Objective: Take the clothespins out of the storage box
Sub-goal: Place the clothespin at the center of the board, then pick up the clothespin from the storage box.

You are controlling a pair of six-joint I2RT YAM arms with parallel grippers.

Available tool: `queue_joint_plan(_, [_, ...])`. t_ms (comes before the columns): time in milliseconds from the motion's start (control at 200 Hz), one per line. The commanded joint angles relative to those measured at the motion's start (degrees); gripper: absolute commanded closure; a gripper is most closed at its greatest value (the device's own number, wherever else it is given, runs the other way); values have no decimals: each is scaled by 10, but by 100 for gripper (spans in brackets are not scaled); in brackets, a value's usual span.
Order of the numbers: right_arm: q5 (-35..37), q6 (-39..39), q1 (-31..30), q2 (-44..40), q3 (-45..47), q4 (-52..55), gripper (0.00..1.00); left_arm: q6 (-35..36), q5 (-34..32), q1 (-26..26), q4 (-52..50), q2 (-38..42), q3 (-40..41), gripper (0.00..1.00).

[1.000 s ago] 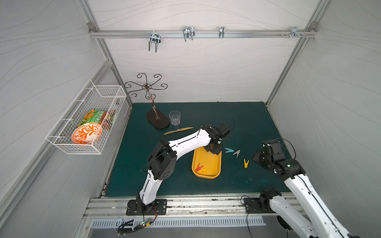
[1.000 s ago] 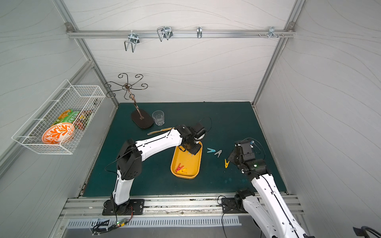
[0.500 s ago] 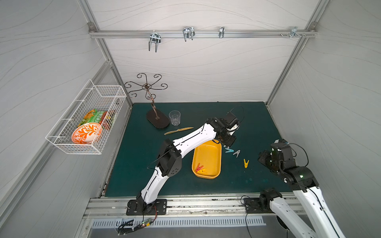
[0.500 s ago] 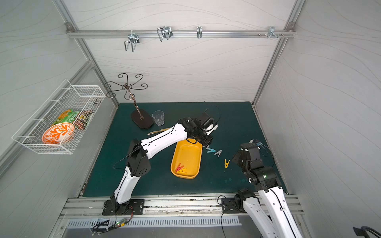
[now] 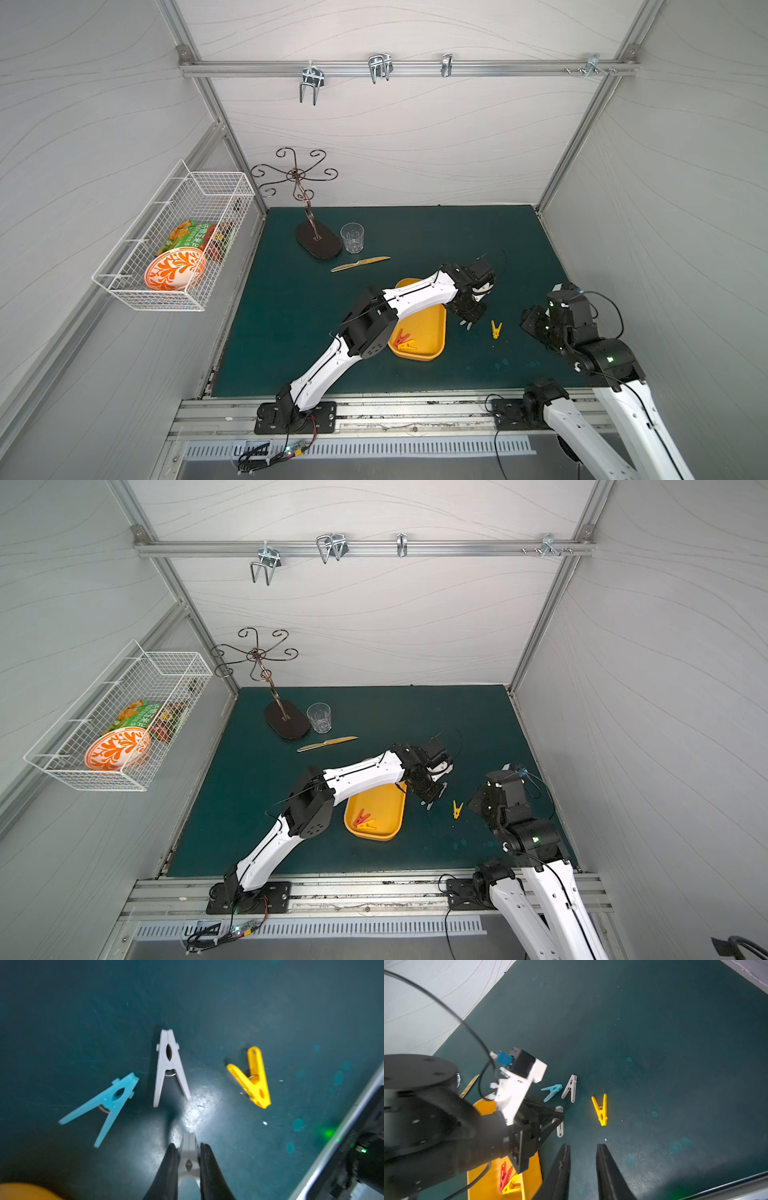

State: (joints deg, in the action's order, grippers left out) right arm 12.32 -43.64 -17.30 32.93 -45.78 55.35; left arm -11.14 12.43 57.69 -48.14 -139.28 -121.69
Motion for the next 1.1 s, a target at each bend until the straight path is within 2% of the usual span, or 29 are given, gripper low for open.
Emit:
queue_joint_plan(0, [-18,8,-4,3,-2,-3,73,-4,-6,-2,5,-7,-22,89])
queue_joint_plan(200, [-49,38,-5,15,-11,-7,67,1,-3,-2,1,6,-25,59])
queue_joint_plan(320, [-106,83,-6,30,-22,-11,63,14,-4,-3,-3,35,-25,49])
queue_joint_plan(435, [-158,133,-14,53,-39,4,61,39,-23,-4,-8,72,-23,43])
queue_joint_plan(610, [-197,171,-67,83,-41,-6,60,53,-36,-35,-17,156,16,39])
queue_joint_plan(765, [-170,164,-171,139,-44,-39,60,38,-32,-95,-18,240,85,38])
queue_joint_plan(845, [-126,170,-241,192,-69,-49,60,33,-9,-131,-13,285,125,38])
queue_joint_plan(915, [-102,182,-287,248,-98,-52,60,60,-19,-147,1,330,164,38])
queue_joint_plan(965, [-99,190,-306,283,-115,-55,60,81,-23,-156,-5,352,184,38])
queue_joint_plan(1090, [-112,215,-335,364,-153,-64,61,101,-13,-181,-52,359,170,38])
